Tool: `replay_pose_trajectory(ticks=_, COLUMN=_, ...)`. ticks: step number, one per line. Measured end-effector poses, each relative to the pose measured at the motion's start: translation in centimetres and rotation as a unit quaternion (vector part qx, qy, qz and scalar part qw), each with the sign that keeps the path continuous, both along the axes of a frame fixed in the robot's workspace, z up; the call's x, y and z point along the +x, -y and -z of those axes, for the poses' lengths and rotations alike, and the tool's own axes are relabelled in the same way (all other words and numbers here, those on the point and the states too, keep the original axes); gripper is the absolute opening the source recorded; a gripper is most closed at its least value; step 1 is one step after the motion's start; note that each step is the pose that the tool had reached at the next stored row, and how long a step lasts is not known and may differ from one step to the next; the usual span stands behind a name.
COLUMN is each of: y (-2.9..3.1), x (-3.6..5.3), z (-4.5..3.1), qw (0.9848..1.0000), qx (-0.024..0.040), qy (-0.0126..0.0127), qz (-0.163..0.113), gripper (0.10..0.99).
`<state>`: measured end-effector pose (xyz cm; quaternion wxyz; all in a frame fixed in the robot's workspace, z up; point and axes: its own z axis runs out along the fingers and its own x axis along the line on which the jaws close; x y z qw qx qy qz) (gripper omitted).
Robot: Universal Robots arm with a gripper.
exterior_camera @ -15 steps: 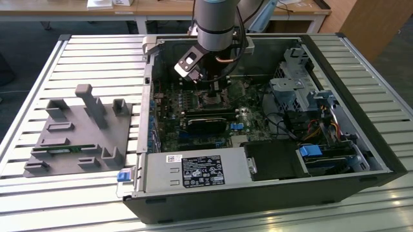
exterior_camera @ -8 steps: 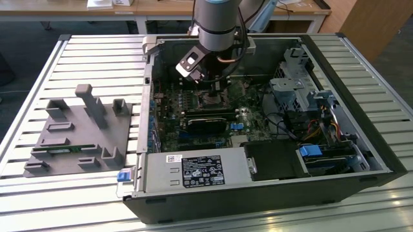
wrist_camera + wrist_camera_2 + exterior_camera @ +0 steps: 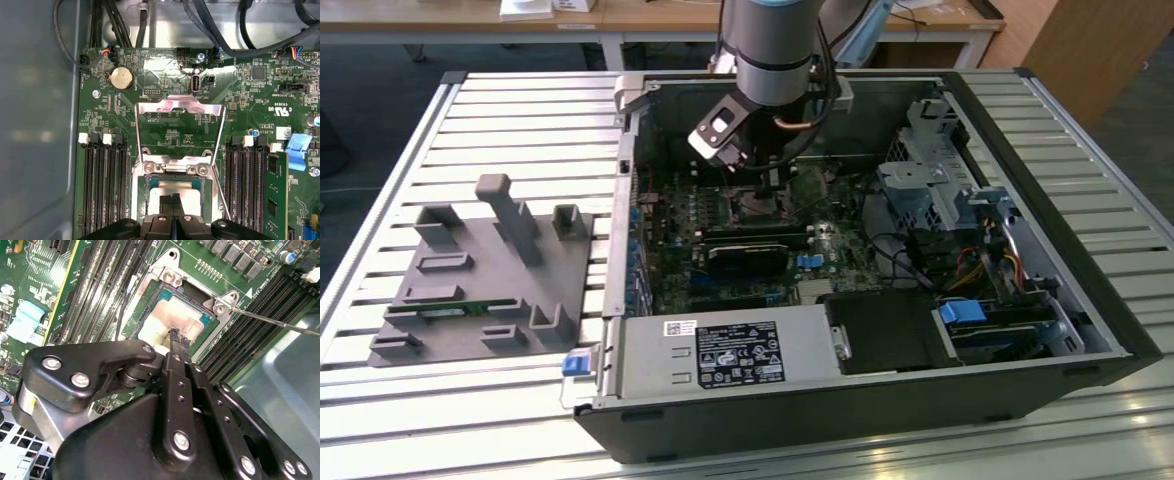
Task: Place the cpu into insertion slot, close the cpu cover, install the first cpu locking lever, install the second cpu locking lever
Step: 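Close the cpu cover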
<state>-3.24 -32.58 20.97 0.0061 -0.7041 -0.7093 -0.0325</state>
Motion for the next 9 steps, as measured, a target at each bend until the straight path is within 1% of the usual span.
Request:
replay_pose_trajectory(ticks=5, y=0.00, x=0.00, z=-0.49, qw=1.0000, qx=0.0001, qy=0.0000, qz=0.000, gripper=0.106)
replay_pose_trajectory(ticks=9, y=0.00, x=-0.01, z=-0.51, qw=1.0000, qx=0.0003, qy=0.0001, qz=0.000, gripper=0.106)
